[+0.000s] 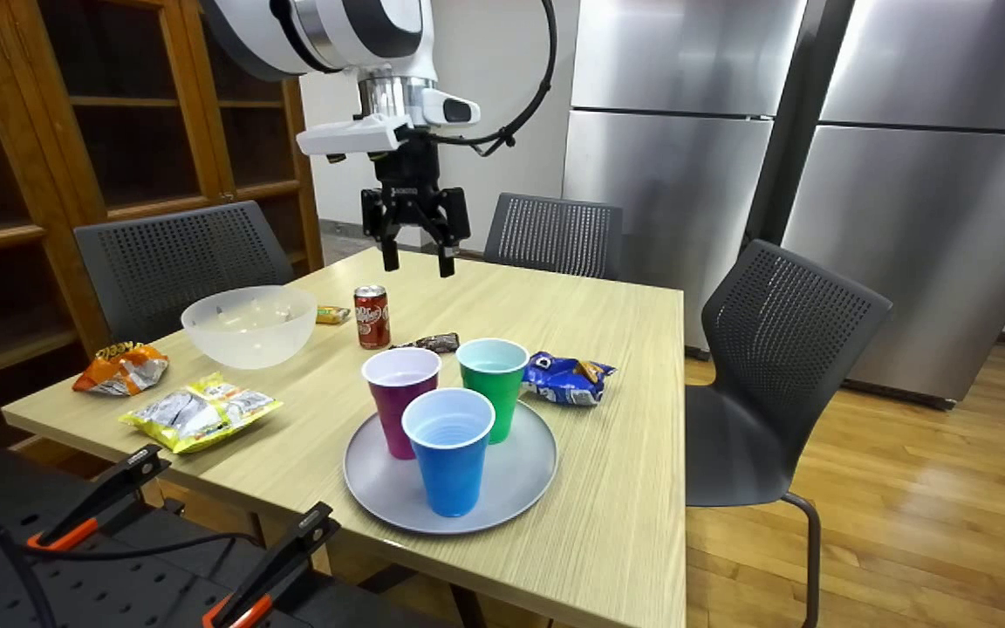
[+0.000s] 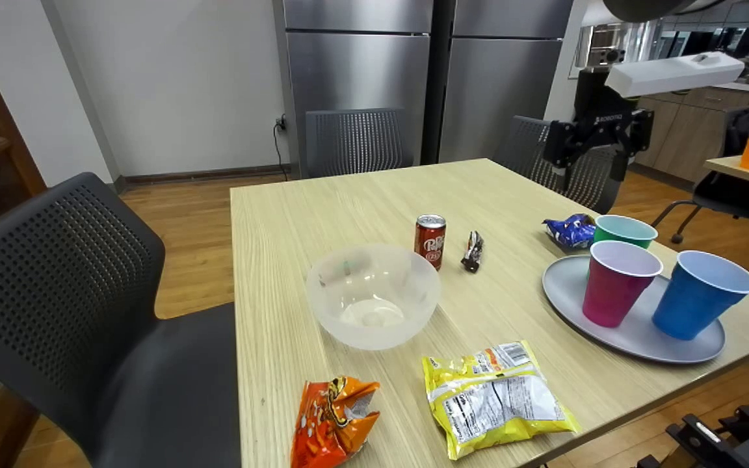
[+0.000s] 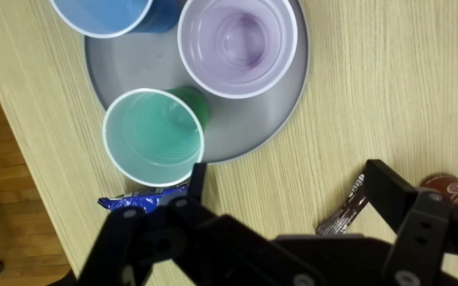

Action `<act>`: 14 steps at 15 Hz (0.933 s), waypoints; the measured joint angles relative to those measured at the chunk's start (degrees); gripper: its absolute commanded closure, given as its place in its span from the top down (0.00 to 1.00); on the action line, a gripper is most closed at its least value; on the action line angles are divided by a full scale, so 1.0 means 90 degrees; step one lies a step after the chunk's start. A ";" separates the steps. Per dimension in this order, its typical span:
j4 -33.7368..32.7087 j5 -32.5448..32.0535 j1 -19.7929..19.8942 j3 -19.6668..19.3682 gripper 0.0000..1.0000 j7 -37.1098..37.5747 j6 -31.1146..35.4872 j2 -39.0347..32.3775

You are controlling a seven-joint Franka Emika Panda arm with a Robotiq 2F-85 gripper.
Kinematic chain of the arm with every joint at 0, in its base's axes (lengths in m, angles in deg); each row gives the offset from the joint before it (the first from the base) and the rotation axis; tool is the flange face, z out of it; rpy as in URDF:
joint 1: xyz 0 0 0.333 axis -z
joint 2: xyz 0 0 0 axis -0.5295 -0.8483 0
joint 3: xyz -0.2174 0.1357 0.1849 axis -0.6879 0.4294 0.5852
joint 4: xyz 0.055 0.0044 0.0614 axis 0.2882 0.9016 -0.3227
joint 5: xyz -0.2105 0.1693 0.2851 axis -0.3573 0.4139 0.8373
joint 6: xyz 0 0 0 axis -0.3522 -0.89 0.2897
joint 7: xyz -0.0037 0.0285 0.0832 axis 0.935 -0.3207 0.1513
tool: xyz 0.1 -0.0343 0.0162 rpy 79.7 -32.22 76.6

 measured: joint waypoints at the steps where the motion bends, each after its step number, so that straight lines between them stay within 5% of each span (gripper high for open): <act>1: -0.0064 0.0101 0.0053 -0.0028 1.00 0.0009 0.0000 -0.0005; 14: -0.1094 0.1077 0.0465 -0.0514 1.00 0.1013 0.0006 -0.0744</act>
